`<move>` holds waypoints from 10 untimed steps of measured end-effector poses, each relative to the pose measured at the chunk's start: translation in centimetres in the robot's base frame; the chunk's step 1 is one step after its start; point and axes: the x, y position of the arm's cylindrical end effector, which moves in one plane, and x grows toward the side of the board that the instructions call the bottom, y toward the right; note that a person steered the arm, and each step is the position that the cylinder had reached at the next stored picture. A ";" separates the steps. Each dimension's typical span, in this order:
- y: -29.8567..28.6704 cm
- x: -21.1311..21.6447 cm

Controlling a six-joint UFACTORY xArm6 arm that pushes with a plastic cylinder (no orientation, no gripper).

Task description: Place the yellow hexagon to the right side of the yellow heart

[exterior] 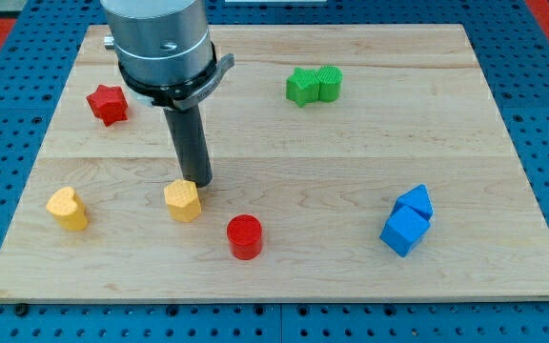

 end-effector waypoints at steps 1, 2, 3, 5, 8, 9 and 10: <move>5.4 0.0; 7.1 1.9; 5.5 3.8; 1.1 4.3; -0.6 1.6; -2.7 2.9; -5.2 3.7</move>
